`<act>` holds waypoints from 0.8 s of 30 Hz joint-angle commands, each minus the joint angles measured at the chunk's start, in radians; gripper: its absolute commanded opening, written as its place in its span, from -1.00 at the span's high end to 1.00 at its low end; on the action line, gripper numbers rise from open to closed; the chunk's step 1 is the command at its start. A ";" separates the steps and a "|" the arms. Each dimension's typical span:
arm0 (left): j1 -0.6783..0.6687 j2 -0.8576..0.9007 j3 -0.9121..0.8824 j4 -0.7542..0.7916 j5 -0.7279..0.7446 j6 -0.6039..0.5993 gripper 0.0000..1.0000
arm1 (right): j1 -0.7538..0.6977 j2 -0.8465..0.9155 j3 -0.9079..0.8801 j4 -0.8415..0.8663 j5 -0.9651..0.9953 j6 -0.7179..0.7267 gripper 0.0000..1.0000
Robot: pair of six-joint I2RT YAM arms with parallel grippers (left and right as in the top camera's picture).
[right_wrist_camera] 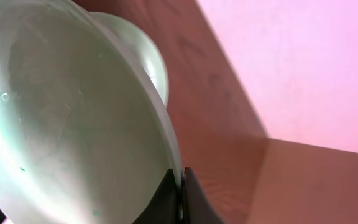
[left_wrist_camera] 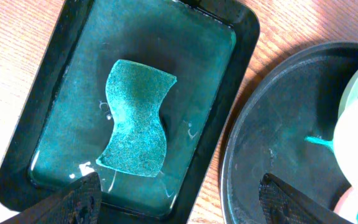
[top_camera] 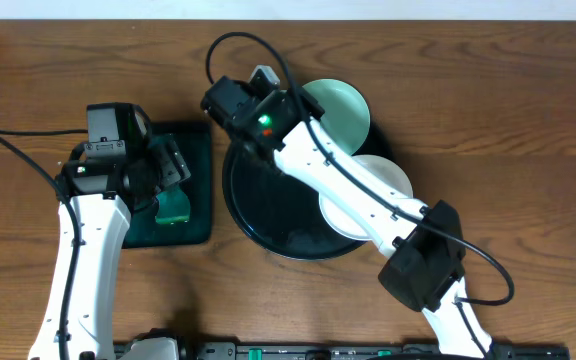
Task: Clean dirty plates on tray and stack at the side
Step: 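Lift the cleaned plate off the round tray with the right gripper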
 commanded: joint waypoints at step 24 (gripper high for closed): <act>0.000 -0.002 0.016 -0.002 0.002 -0.013 -0.63 | 0.147 -0.003 0.025 -0.053 0.427 -0.020 0.97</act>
